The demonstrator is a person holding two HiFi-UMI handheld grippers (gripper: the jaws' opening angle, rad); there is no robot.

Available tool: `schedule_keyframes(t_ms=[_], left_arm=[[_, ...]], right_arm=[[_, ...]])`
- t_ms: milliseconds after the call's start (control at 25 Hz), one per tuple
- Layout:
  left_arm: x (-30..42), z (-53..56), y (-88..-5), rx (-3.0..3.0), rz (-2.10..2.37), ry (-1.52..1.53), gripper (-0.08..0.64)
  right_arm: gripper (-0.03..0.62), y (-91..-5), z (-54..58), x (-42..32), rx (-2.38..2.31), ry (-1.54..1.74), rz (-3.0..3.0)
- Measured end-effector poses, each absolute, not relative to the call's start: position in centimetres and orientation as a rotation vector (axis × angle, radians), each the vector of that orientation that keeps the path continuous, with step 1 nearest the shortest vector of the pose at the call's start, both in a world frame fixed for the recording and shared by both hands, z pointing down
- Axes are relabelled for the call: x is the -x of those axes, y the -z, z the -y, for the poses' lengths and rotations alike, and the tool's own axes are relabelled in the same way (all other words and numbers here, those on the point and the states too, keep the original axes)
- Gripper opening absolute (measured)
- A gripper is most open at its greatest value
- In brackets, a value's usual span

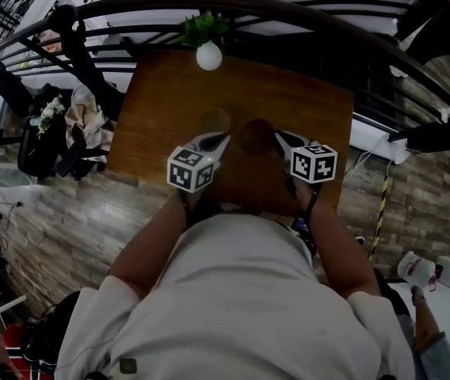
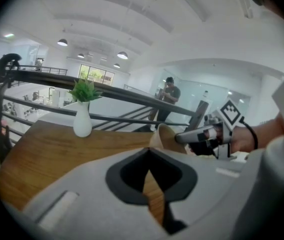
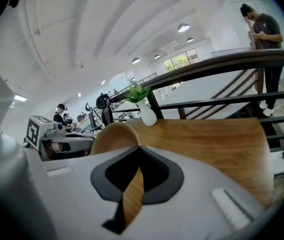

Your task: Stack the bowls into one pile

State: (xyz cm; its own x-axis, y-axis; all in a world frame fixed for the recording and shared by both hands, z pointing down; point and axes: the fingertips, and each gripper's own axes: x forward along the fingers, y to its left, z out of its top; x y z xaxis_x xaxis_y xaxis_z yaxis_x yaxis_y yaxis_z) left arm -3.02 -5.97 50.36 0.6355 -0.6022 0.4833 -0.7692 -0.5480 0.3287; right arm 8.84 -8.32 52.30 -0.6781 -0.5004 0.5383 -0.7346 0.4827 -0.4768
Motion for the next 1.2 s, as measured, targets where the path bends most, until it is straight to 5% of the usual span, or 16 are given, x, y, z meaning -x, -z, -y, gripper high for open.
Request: schedule_keyframes(t_ms=[1200], left_arm=[[20.5, 10.2, -52.6, -2.446, 0.746, -0.510, 0.003]], right_arm=[[0.014, -53.3, 9.1, 9.0, -1.333, -1.034, 2.255]])
